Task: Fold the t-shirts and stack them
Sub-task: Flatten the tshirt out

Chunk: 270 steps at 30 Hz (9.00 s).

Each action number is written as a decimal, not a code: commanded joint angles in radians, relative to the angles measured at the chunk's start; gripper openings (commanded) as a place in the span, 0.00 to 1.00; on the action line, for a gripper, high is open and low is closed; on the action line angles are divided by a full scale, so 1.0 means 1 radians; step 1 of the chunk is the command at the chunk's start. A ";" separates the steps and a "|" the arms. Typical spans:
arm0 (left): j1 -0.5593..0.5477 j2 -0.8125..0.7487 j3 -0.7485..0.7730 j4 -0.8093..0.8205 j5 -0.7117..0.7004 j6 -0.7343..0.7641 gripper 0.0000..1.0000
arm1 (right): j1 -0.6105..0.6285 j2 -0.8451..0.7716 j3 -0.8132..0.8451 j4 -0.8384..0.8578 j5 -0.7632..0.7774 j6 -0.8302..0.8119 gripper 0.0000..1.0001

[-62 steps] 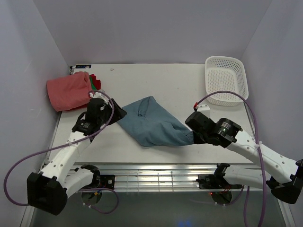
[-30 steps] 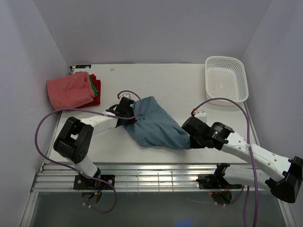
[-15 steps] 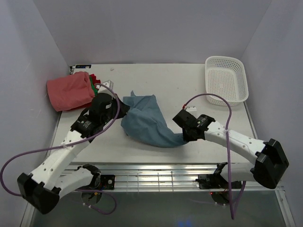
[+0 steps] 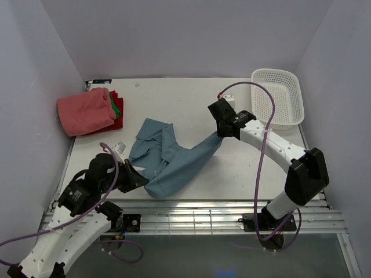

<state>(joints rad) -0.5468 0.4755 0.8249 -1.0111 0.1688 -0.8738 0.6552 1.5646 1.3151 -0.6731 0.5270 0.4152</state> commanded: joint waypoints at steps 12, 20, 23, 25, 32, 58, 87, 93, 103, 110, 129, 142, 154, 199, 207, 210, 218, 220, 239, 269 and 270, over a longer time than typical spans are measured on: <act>-0.131 0.397 -0.089 0.681 0.468 0.081 0.13 | -0.120 -0.120 -0.185 -0.109 0.208 0.010 0.08; -0.606 0.830 0.151 0.826 0.249 0.153 0.44 | -0.172 -0.159 -0.094 -0.160 0.157 -0.024 0.56; -0.627 0.747 0.155 0.766 -0.002 0.131 0.63 | -0.169 -0.245 -0.080 -0.137 0.065 -0.062 0.73; -0.625 0.689 0.177 0.662 -0.274 0.130 0.73 | -0.169 -0.342 -0.091 -0.076 -0.077 -0.122 0.77; -0.408 0.557 0.166 0.258 -0.623 0.013 0.85 | -0.128 -0.466 -0.315 -0.017 -0.518 -0.096 0.75; -0.168 0.801 -0.092 0.562 -0.761 0.105 0.83 | 0.147 -0.419 -0.568 0.216 -0.582 0.135 0.71; -0.104 0.997 -0.047 0.770 -0.808 0.268 0.78 | 0.228 -0.416 -0.573 0.164 -0.488 0.186 0.57; -0.094 0.985 -0.061 0.775 -0.804 0.269 0.78 | 0.228 -0.411 -0.547 0.139 -0.418 0.168 0.58; -0.077 1.009 -0.073 0.784 -0.798 0.279 0.55 | 0.227 -0.393 -0.585 0.167 -0.423 0.186 0.59; -0.070 0.996 -0.087 0.787 -0.782 0.282 0.39 | 0.227 -0.405 -0.597 0.171 -0.395 0.195 0.59; -0.056 0.907 -0.138 0.761 -0.792 0.271 0.18 | 0.227 -0.356 -0.603 0.241 -0.449 0.177 0.27; 0.047 0.687 0.174 0.554 -0.874 0.350 0.03 | 0.094 -0.380 -0.139 -0.062 -0.139 0.008 0.08; 0.231 0.710 0.753 0.611 -0.940 0.578 0.06 | -0.368 -0.028 0.852 -0.213 -0.301 -0.220 0.08; 0.235 1.026 1.102 0.239 -0.152 0.411 0.00 | -0.424 -0.181 0.518 0.214 -0.513 -0.099 0.08; 0.337 1.381 1.654 0.374 -0.095 0.332 0.00 | -0.460 0.096 0.975 0.280 -0.499 -0.110 0.08; 0.364 1.296 1.545 0.610 -0.083 0.279 0.00 | -0.485 0.082 1.017 0.416 -0.507 -0.115 0.08; 0.384 1.126 1.369 0.897 -0.100 0.351 0.00 | -0.528 -0.086 0.791 0.736 -0.579 -0.188 0.08; 0.384 1.028 1.189 0.942 -0.109 0.367 0.00 | -0.531 -0.112 0.739 0.724 -0.597 -0.203 0.08; 0.384 0.588 -0.052 0.820 -0.084 0.418 0.00 | -0.519 -0.673 -0.390 0.424 -0.774 -0.171 0.08; 0.383 0.440 0.198 0.221 -0.184 0.263 0.21 | -0.503 -0.986 -0.546 -0.236 -0.851 -0.069 0.63; 0.384 0.422 0.200 0.227 -0.183 0.260 0.18 | -0.503 -0.985 -0.624 -0.186 -0.866 -0.058 0.62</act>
<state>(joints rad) -0.1612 0.8974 1.0164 -0.8307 -0.0441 -0.5968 0.1471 0.5674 0.8139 -1.0180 -0.3122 0.3325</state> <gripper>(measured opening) 0.208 0.623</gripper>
